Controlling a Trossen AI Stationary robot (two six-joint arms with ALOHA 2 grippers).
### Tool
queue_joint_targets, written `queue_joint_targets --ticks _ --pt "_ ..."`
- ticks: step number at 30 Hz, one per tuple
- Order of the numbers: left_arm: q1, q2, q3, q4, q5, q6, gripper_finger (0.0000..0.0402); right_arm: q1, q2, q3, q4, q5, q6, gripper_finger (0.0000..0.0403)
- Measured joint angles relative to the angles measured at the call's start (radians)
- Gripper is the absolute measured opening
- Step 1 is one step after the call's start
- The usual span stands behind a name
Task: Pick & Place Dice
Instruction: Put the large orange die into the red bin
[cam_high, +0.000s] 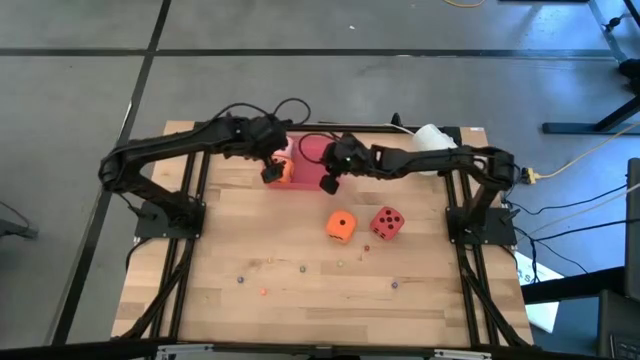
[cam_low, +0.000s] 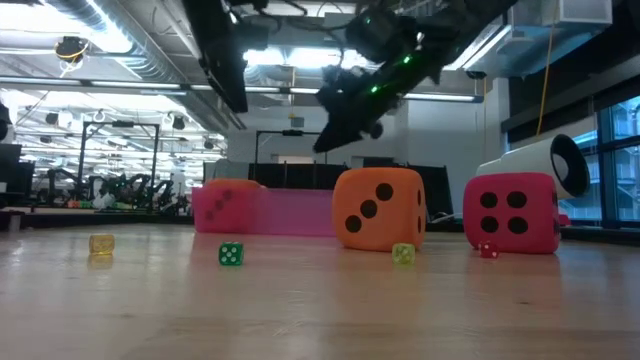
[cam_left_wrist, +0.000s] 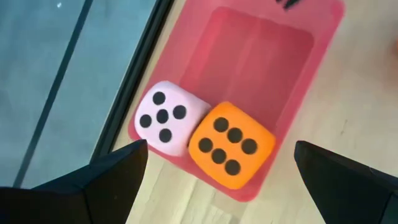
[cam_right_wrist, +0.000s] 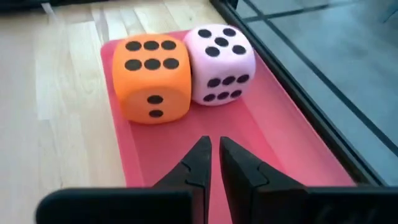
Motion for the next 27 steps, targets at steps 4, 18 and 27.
queue_joint_targets --ticks 4,18,27 --pt "-0.062 -0.013 0.000 0.003 -0.042 -0.024 0.0400 0.006 -0.088 0.000 -0.156 0.000 -0.002 0.0036" --pt "-0.224 -0.014 -0.296 0.389 -0.110 -0.077 0.0400 0.173 -0.291 -0.001 -0.646 0.177 0.147 0.0036" --pt "-0.266 -0.015 -0.401 0.623 -0.094 -0.069 0.0400 0.362 -0.407 -0.099 -0.703 0.115 0.136 0.0036"
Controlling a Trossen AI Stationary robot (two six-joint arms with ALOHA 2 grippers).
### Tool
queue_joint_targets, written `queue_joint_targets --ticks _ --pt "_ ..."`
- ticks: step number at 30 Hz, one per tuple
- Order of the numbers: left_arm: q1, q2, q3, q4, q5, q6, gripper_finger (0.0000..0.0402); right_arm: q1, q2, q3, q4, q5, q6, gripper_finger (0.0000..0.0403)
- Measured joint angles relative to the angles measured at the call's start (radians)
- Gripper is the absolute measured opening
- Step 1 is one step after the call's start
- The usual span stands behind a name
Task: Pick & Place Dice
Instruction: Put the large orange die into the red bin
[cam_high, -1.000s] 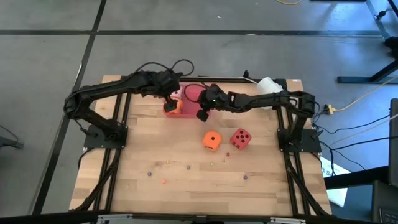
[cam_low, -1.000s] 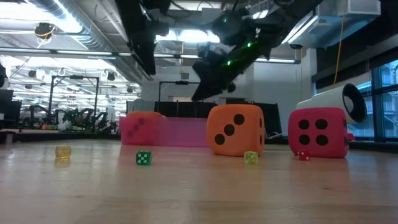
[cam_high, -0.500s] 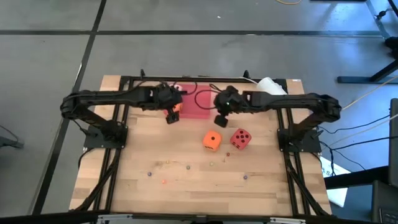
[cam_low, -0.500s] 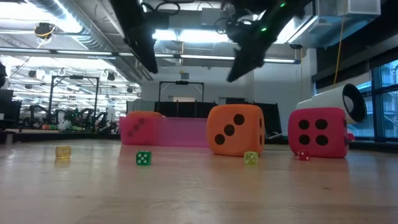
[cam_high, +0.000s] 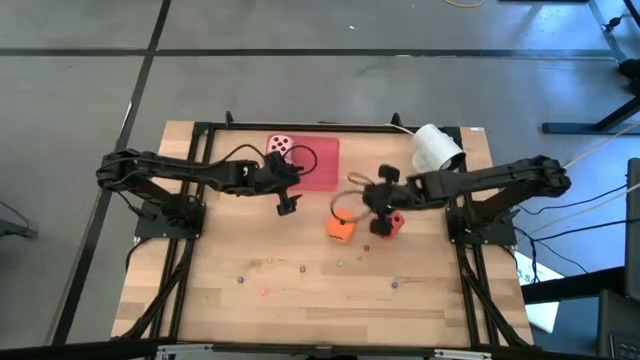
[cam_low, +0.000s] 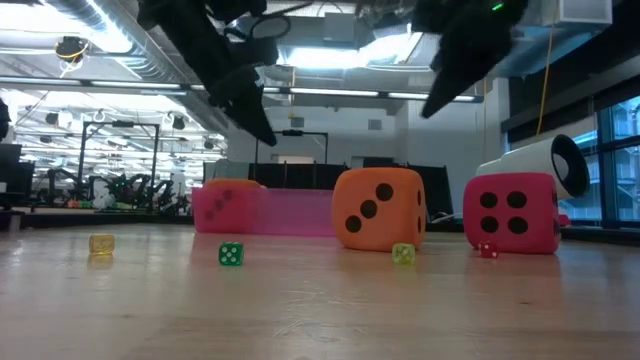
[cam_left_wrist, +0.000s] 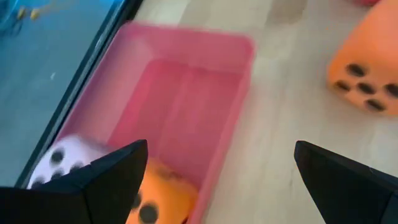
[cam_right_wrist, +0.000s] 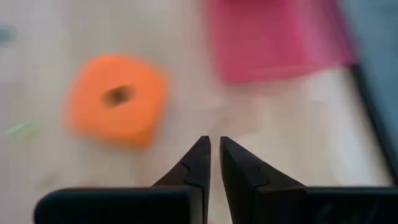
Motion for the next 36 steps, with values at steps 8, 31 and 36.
queue_joint_targets --ticks 8,31,36 --pt "-0.029 -0.001 -0.004 0.106 0.104 0.027 0.0400 0.102 -0.196 -0.009 -0.080 -0.058 -0.005 0.0036" --pt "-0.058 0.338 -0.003 0.800 0.424 0.260 0.0400 0.155 -0.770 -0.549 0.370 -0.044 -0.011 0.0036" --pt "-0.001 0.489 0.074 0.809 0.627 0.213 0.0400 0.155 -0.770 -0.549 0.374 -0.044 -0.016 0.0036"
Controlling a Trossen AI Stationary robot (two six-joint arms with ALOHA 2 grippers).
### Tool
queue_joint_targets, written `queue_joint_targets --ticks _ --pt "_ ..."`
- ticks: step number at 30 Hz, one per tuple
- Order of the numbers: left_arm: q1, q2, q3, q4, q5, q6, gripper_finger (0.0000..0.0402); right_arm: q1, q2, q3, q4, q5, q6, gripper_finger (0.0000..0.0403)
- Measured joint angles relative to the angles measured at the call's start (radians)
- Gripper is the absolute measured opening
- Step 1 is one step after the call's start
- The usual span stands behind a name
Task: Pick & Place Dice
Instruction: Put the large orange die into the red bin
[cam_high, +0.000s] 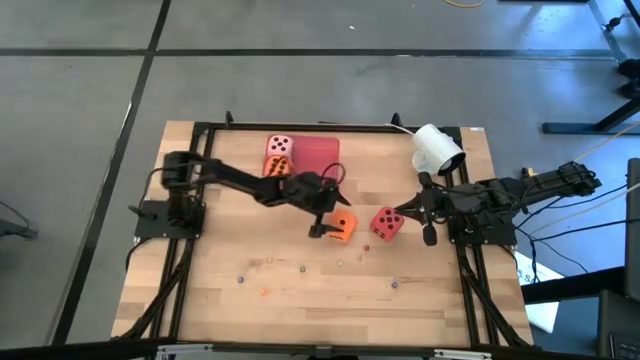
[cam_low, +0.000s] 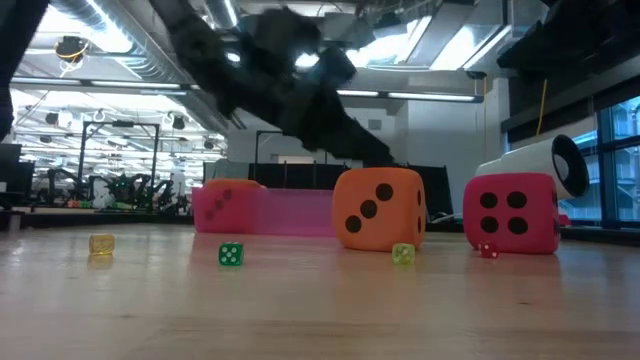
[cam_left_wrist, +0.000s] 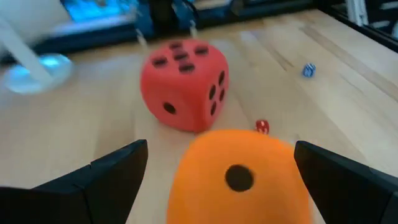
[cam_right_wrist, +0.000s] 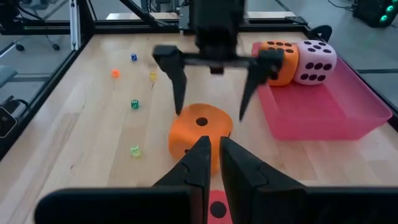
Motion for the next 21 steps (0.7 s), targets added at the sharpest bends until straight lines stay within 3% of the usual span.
queue_joint_targets --ticks 3,7,21 --pt "0.028 0.065 0.080 -0.045 0.111 0.005 0.0400 0.000 0.001 0.000 0.000 0.000 0.000 0.0036" --pt "0.044 0.107 0.163 -0.161 0.169 0.053 0.0400 0.000 0.001 0.000 0.002 0.000 0.000 0.0036" --pt "0.008 0.085 0.169 -0.193 0.161 0.063 0.0400 0.000 0.001 0.000 0.000 0.000 0.000 0.0036"
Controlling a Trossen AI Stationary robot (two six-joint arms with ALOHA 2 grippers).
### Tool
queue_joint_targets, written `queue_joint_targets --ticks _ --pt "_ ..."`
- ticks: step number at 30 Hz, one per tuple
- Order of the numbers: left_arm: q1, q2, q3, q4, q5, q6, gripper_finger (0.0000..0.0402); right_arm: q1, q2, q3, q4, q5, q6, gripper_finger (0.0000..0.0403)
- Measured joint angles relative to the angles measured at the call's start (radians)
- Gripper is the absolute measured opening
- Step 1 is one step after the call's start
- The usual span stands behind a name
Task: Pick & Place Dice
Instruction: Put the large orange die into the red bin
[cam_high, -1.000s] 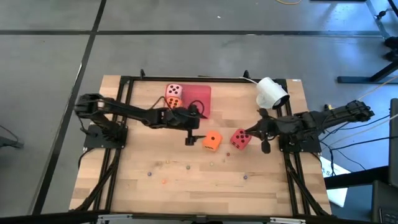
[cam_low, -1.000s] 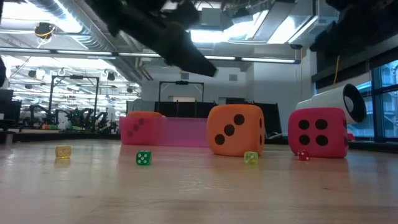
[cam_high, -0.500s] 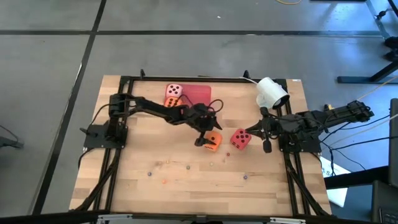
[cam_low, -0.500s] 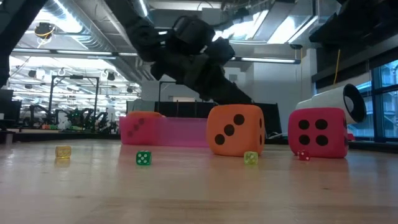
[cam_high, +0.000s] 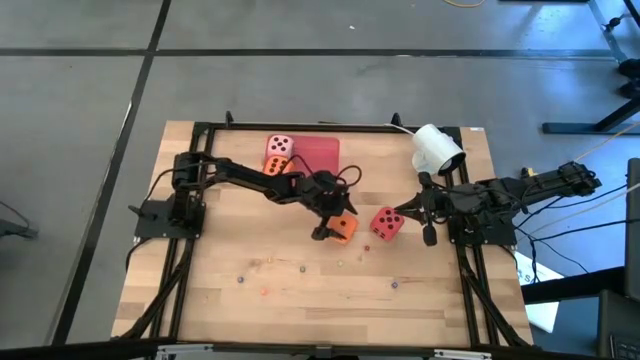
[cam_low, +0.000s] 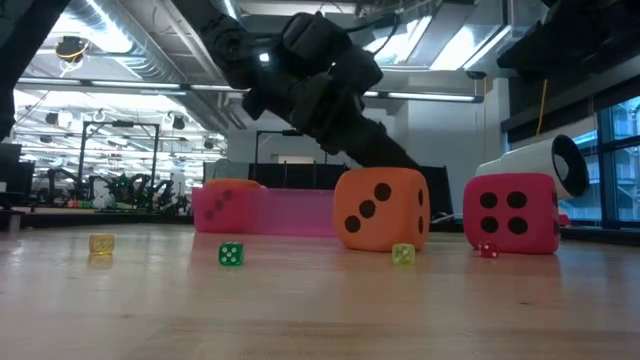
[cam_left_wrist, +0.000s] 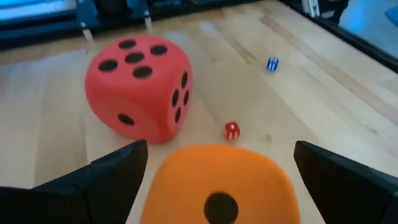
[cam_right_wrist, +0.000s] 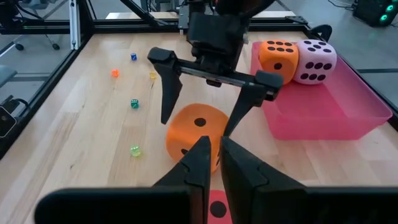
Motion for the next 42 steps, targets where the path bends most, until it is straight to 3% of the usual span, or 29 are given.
queue_joint_targets --ticks 42 --pt "0.029 0.035 0.002 -0.023 0.000 0.040 0.0400 0.000 0.000 0.000 0.000 0.000 -0.001 0.0036"
